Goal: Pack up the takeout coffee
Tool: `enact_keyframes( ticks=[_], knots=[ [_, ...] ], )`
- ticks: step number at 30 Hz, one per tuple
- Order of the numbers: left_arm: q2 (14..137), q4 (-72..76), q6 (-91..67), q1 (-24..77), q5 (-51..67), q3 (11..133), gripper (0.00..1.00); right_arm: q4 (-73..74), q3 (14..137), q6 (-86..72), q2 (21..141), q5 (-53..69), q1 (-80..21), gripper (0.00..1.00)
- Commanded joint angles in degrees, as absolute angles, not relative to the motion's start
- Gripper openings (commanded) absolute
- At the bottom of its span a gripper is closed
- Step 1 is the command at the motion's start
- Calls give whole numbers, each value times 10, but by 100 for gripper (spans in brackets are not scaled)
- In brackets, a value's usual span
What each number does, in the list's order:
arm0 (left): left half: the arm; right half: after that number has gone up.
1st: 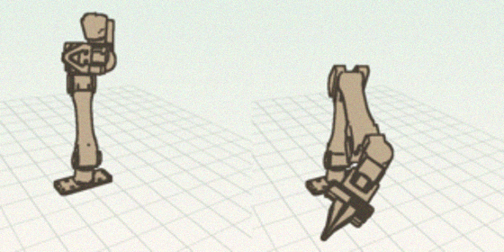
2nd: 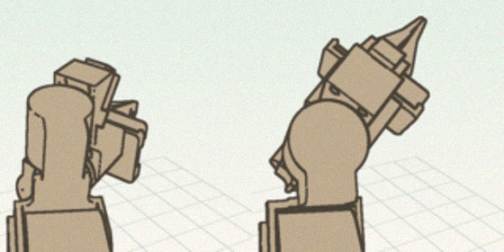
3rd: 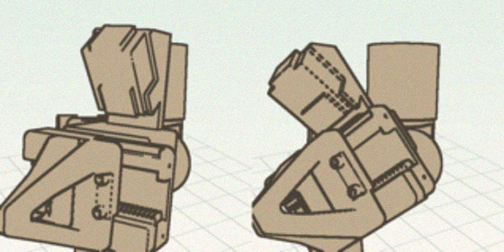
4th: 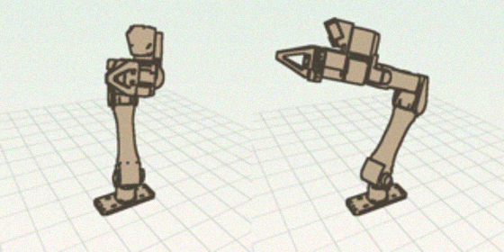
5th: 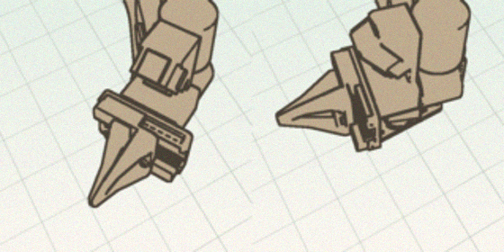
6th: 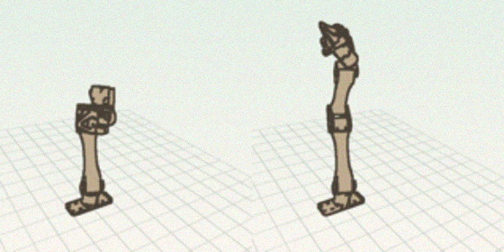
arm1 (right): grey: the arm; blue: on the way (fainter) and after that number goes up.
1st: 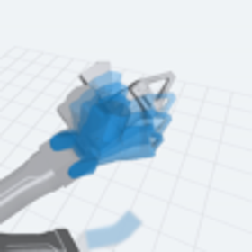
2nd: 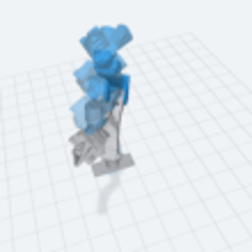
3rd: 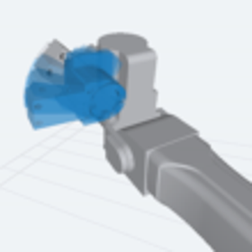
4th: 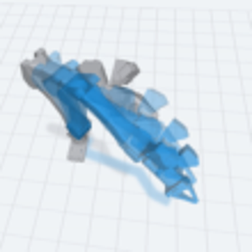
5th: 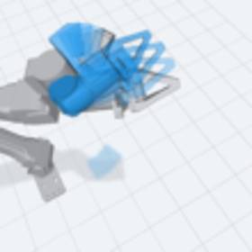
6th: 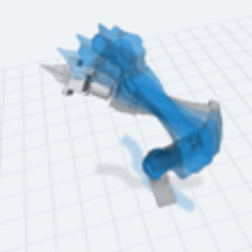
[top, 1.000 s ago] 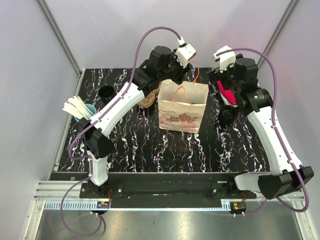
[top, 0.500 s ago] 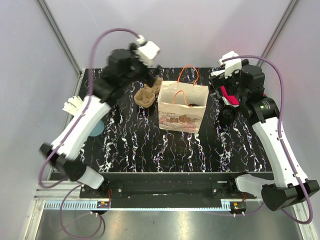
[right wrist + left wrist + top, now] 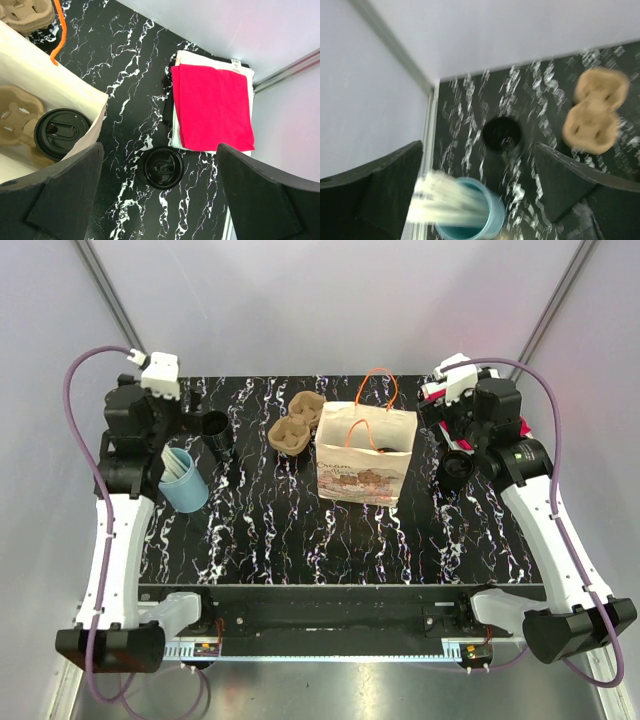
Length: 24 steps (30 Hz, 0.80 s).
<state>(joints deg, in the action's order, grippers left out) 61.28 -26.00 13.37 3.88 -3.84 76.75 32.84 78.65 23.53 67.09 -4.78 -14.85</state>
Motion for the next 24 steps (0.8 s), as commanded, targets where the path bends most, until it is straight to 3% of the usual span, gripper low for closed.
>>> enact_keyframes(
  ticks=[1,5,11,24],
  knots=[
    [608,-276,105,-70,92,742,99,316,776,220,655,-27,-145,100],
    [638,-285,86,-195,232,727,99,310,765,212,657,-19,-145,100],
    [705,-246,69,-297,420,715,99,304,755,203,662,-21,-145,100],
    [838,-177,76,-323,607,799,99,305,746,188,654,-23,-146,100]
  ],
)
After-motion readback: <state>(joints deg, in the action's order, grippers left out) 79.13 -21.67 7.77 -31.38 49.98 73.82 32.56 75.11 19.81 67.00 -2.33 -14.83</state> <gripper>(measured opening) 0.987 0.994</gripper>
